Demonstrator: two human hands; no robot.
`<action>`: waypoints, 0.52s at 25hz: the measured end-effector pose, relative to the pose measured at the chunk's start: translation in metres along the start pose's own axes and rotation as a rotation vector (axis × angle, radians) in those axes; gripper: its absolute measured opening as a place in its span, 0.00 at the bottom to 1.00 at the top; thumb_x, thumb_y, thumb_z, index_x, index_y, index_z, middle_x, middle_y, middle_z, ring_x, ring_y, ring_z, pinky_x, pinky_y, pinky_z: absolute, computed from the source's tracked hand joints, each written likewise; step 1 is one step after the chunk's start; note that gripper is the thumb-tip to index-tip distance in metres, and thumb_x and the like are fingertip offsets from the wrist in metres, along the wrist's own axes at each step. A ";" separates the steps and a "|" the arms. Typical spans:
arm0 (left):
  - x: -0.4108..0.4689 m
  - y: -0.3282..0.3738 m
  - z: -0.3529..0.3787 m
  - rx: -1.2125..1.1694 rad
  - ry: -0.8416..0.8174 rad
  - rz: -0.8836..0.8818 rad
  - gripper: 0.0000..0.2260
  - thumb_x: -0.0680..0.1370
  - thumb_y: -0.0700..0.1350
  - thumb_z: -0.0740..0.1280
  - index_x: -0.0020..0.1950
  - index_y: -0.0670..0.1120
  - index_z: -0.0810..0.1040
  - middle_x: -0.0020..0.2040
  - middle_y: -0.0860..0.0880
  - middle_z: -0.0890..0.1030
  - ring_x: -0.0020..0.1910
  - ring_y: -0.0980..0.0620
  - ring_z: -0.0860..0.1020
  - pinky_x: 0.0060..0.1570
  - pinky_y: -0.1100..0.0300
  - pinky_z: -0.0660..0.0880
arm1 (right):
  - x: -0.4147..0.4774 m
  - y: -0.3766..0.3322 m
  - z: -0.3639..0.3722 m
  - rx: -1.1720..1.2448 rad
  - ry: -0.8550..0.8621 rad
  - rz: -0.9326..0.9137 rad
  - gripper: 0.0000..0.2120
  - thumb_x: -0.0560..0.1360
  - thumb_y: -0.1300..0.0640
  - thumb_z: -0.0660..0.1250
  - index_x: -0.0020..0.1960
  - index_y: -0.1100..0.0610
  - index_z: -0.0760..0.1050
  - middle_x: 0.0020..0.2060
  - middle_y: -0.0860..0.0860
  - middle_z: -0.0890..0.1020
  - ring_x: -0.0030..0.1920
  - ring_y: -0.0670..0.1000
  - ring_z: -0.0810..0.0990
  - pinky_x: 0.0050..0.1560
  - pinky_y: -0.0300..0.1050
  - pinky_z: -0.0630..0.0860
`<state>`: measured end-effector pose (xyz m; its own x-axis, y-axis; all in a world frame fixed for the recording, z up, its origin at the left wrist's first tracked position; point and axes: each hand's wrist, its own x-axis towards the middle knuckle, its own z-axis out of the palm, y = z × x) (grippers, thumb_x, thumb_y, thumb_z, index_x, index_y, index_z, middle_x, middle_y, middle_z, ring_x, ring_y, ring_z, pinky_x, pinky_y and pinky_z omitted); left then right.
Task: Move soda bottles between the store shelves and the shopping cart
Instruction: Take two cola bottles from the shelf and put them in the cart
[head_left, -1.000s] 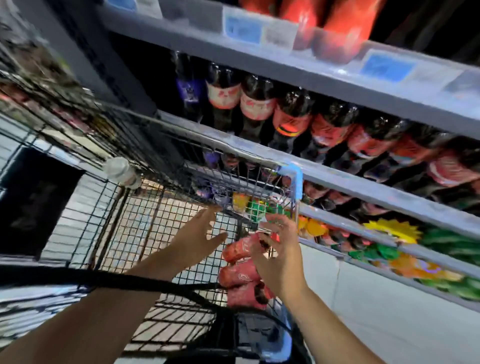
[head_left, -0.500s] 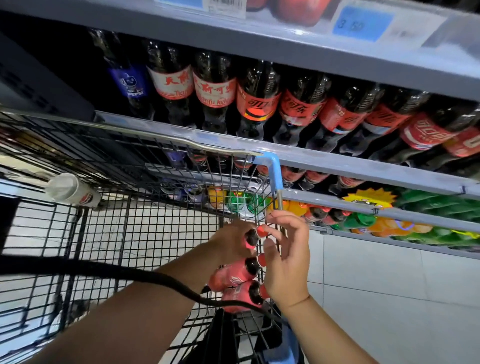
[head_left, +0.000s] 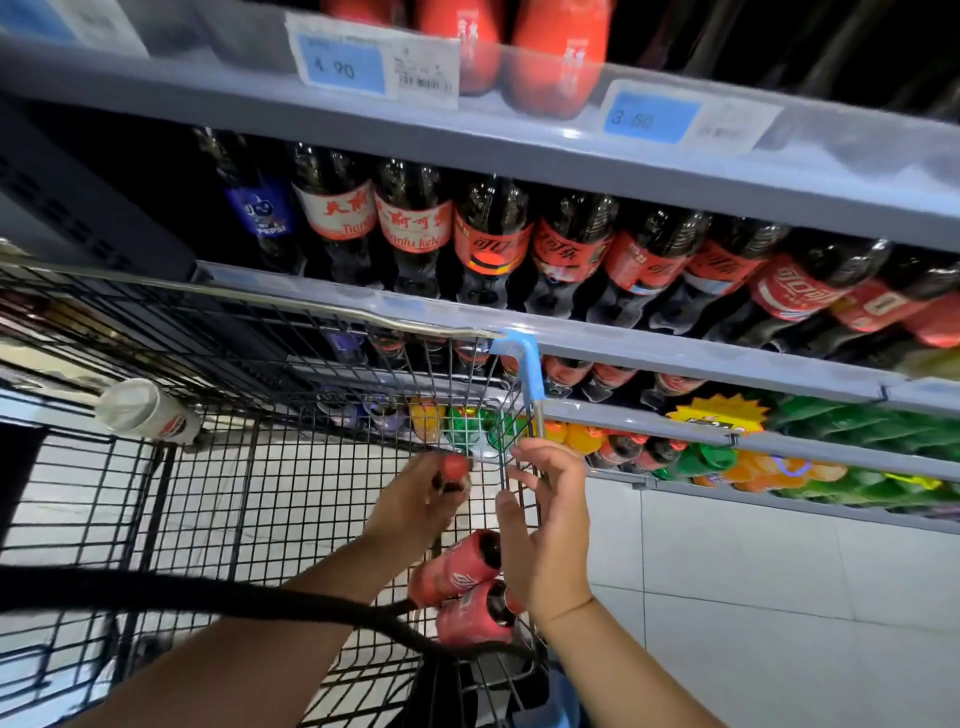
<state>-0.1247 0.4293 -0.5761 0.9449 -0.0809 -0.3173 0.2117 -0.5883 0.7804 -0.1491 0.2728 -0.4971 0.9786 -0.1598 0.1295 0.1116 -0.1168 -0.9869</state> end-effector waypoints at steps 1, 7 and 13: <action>-0.007 0.004 -0.011 -0.067 0.046 0.038 0.15 0.77 0.48 0.71 0.55 0.68 0.74 0.52 0.65 0.77 0.49 0.63 0.78 0.37 0.70 0.74 | -0.001 0.000 0.000 -0.014 -0.022 0.000 0.17 0.72 0.59 0.65 0.61 0.54 0.70 0.61 0.45 0.73 0.63 0.52 0.76 0.62 0.48 0.78; -0.041 0.074 -0.091 -0.305 0.032 0.209 0.12 0.75 0.57 0.71 0.58 0.60 0.79 0.57 0.49 0.76 0.51 0.54 0.80 0.45 0.61 0.79 | 0.001 -0.032 -0.002 -0.427 -0.386 0.097 0.40 0.71 0.52 0.76 0.77 0.54 0.61 0.73 0.48 0.69 0.75 0.48 0.66 0.75 0.46 0.65; -0.085 0.142 -0.128 -0.413 -0.038 0.329 0.21 0.75 0.44 0.73 0.63 0.65 0.78 0.60 0.58 0.79 0.63 0.55 0.78 0.53 0.61 0.80 | 0.011 -0.088 -0.005 -0.270 -0.495 0.104 0.38 0.66 0.47 0.79 0.66 0.25 0.62 0.60 0.26 0.75 0.59 0.29 0.76 0.56 0.24 0.71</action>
<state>-0.1430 0.4559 -0.3688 0.9698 -0.2417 -0.0329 -0.0068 -0.1616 0.9868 -0.1489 0.2765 -0.4083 0.9536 0.2868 -0.0916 0.0261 -0.3818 -0.9239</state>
